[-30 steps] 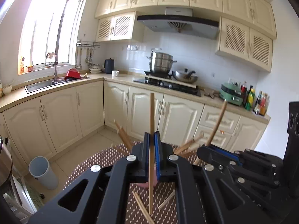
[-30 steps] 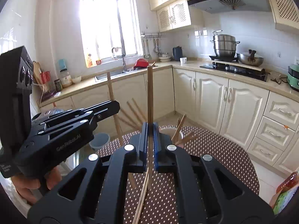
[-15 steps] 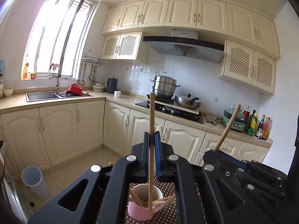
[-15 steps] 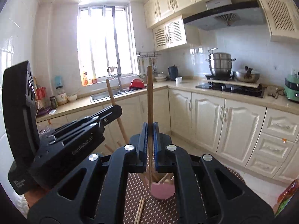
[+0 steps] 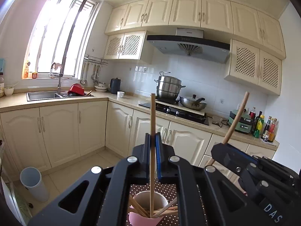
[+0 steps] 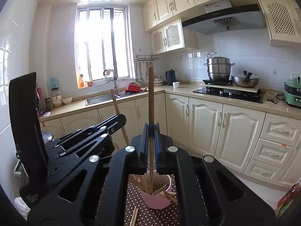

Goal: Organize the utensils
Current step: 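Lower the chopstick into the pink cup and open the left gripper while the right gripper releases its chopstick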

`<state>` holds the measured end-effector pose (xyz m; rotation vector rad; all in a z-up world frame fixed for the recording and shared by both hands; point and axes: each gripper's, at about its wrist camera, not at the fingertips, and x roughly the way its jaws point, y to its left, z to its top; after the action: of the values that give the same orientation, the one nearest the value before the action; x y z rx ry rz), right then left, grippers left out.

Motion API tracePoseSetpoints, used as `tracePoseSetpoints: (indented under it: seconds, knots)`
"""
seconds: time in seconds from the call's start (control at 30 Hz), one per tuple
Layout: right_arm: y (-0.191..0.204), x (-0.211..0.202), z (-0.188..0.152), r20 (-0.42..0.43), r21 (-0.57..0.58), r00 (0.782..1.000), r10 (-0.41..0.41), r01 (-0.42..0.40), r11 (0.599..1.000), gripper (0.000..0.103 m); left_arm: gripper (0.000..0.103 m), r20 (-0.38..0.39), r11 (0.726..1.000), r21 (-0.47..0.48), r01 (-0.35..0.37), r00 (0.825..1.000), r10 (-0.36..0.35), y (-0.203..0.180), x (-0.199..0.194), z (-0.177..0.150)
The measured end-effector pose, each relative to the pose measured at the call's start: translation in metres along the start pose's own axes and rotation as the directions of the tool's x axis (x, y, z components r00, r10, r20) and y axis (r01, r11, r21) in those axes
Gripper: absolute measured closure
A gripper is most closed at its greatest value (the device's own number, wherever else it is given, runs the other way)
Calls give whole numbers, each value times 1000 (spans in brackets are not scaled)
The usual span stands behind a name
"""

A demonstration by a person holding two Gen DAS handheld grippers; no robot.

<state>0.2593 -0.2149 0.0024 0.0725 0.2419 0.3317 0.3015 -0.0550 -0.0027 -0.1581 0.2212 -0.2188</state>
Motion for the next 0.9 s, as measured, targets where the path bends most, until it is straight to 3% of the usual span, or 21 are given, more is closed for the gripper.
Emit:
tracePoseSetpoints:
  seconds: [0.43,0.5,0.57,0.9]
  knots:
    - [1,7,-8,-50,1,999,-3,3,1000,97,97,-89,1000,27,-3,996,5,7,5,-18]
    - [1,8,-10,-59,2,998,-2,2,1000,97,91,-101,999,36,-5,995,8,7,4,-18]
    - [3,8,-12,-70,0,998,-2,2,1000,97,70,-102,999,39,-10,995,14,8,1,-18]
    - [7,9,-20,-98,-9,995,-13,12,1000,97,67,-123,998,27,-63,990,65,25,-16,-20]
